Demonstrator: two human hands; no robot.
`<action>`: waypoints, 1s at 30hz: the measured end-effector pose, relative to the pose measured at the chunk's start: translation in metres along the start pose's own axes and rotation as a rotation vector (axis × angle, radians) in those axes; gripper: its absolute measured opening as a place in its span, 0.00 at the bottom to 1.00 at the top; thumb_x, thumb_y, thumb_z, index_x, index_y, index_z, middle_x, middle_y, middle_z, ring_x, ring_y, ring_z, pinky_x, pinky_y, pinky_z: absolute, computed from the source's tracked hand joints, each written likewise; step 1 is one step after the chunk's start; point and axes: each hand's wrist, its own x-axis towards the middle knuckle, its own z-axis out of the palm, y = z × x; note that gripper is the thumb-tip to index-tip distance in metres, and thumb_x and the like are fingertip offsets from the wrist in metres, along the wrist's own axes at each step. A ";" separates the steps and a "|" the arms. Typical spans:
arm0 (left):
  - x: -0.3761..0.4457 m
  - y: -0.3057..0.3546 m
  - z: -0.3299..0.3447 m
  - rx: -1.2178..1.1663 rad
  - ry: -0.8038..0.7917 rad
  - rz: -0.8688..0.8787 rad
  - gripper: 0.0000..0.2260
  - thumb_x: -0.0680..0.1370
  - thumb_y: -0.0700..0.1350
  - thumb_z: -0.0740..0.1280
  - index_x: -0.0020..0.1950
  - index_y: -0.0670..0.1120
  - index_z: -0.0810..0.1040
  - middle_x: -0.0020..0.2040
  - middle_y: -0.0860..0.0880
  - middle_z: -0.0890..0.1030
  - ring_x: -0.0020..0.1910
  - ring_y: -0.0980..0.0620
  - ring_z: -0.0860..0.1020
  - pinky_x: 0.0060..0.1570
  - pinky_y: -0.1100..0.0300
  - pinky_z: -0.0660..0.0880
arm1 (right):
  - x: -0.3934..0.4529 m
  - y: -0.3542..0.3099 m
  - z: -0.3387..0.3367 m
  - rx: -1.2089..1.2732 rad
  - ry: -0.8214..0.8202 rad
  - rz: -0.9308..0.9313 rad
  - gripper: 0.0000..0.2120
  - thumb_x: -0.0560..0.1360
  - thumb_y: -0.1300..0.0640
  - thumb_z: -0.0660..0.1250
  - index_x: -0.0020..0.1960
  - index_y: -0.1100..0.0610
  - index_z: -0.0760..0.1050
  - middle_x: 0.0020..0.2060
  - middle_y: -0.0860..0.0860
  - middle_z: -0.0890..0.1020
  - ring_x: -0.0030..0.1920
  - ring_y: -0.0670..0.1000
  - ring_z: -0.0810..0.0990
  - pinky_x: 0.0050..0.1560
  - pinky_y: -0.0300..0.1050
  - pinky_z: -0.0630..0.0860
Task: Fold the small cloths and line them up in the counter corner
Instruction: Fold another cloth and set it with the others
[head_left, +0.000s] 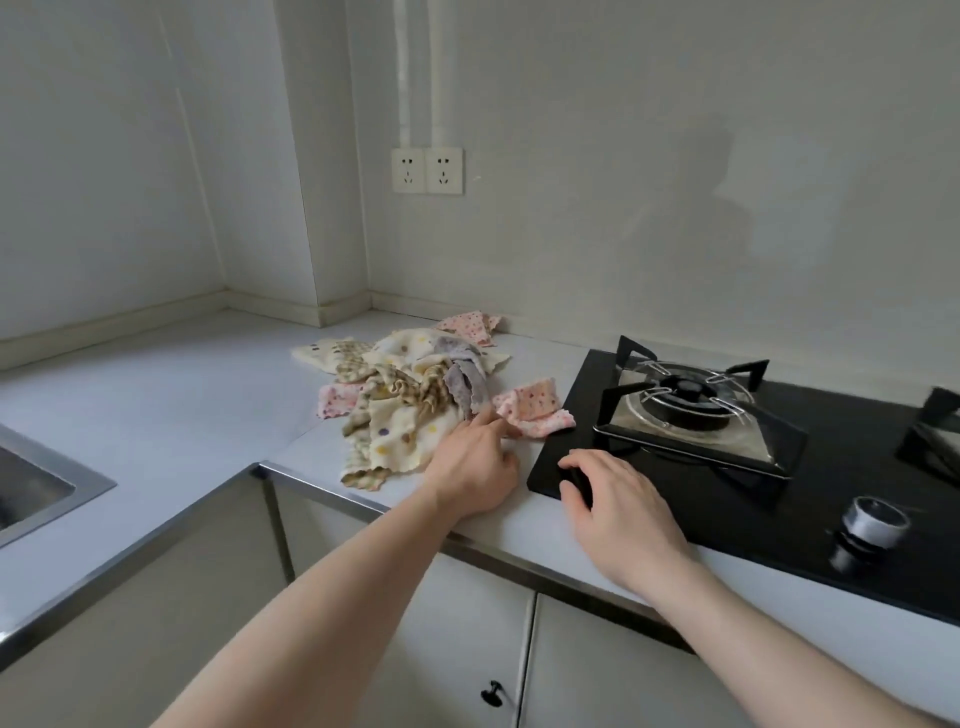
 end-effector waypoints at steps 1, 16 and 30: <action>-0.007 0.003 -0.002 -0.009 0.014 -0.004 0.21 0.75 0.47 0.60 0.67 0.50 0.78 0.69 0.50 0.75 0.65 0.45 0.76 0.63 0.52 0.72 | -0.003 -0.002 -0.001 0.002 0.005 0.020 0.14 0.82 0.50 0.61 0.66 0.48 0.74 0.64 0.44 0.78 0.65 0.49 0.75 0.64 0.44 0.68; -0.039 0.014 -0.007 -0.054 0.053 -0.038 0.25 0.75 0.52 0.60 0.73 0.52 0.68 0.74 0.48 0.62 0.71 0.44 0.68 0.71 0.48 0.66 | -0.026 -0.006 -0.006 0.024 0.061 0.136 0.18 0.80 0.51 0.64 0.69 0.47 0.72 0.66 0.43 0.75 0.65 0.48 0.75 0.65 0.44 0.71; -0.035 0.007 -0.014 -0.466 0.195 -0.100 0.15 0.77 0.47 0.70 0.63 0.52 0.82 0.61 0.54 0.81 0.61 0.54 0.78 0.58 0.62 0.73 | -0.011 -0.003 -0.006 0.157 0.232 0.180 0.08 0.81 0.44 0.62 0.49 0.45 0.77 0.48 0.40 0.81 0.54 0.48 0.79 0.55 0.48 0.76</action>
